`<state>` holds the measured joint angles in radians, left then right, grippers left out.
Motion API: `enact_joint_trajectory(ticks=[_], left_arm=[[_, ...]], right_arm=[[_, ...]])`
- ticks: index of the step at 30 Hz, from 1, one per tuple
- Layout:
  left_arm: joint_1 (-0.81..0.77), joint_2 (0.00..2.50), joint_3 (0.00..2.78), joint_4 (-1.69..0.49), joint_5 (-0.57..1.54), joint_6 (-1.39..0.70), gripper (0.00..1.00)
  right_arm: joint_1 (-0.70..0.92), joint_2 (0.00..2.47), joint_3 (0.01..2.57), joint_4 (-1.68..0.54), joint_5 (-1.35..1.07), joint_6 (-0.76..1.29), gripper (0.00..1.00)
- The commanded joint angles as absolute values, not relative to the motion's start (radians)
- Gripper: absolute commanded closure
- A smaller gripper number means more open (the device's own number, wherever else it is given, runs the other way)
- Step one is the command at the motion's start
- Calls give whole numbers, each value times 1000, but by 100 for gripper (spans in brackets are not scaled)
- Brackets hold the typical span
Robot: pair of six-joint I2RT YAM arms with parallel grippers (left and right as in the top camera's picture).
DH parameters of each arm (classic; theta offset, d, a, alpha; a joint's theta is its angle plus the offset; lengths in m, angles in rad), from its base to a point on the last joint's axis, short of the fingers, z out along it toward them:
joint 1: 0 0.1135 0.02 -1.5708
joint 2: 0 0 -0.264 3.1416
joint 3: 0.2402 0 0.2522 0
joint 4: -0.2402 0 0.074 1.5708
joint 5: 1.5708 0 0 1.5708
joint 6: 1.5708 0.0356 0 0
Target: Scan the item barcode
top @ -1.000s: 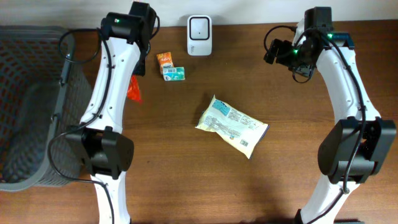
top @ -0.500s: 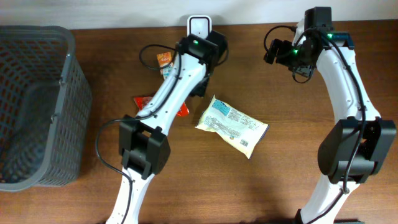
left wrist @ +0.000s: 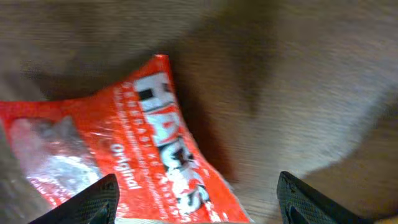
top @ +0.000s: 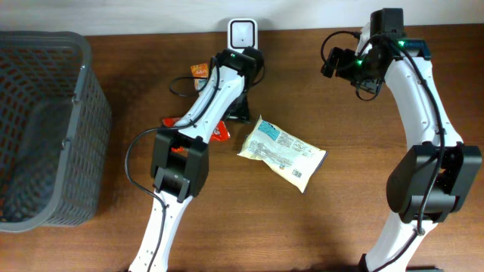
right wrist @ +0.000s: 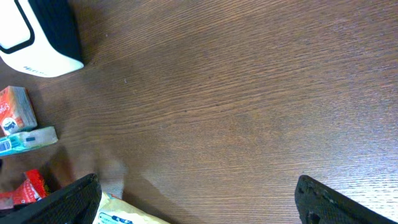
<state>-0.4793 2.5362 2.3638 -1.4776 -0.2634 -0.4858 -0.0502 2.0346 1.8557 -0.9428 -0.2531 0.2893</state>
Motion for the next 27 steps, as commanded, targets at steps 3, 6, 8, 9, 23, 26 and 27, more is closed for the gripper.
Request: enact_joint_trajectory(ticks=[3,6,8,9,23,26,27], left_arm=[[-473,2633,2368,-1478,-410,-550,26],[-463,2659,2367,-1473,-407,-550,43],[-459,2659,2367,-1473,-400,-549,83],[-459,2659,2367,-1475,-377,-548,100],[-454,2652,3090,-1609,630,-241,100],[-457,2654,3090,-1579,653,-183,100],[-455,2658,3090,-1558,644,-183,100]], right_arm=[[-53,2019,1862,-943,-254,297,2],[-53,2019,1862,-943,-254,297,2],[-53,2019,1862,-943,-254,297,2],[-53,2019,1862,-943,-254,297,2],[-53,2019,1862,-943,-254,297,2],[-53,2019,1862,-943,-254,297,2],[-53,2019,1862,-943,-254,297,2]])
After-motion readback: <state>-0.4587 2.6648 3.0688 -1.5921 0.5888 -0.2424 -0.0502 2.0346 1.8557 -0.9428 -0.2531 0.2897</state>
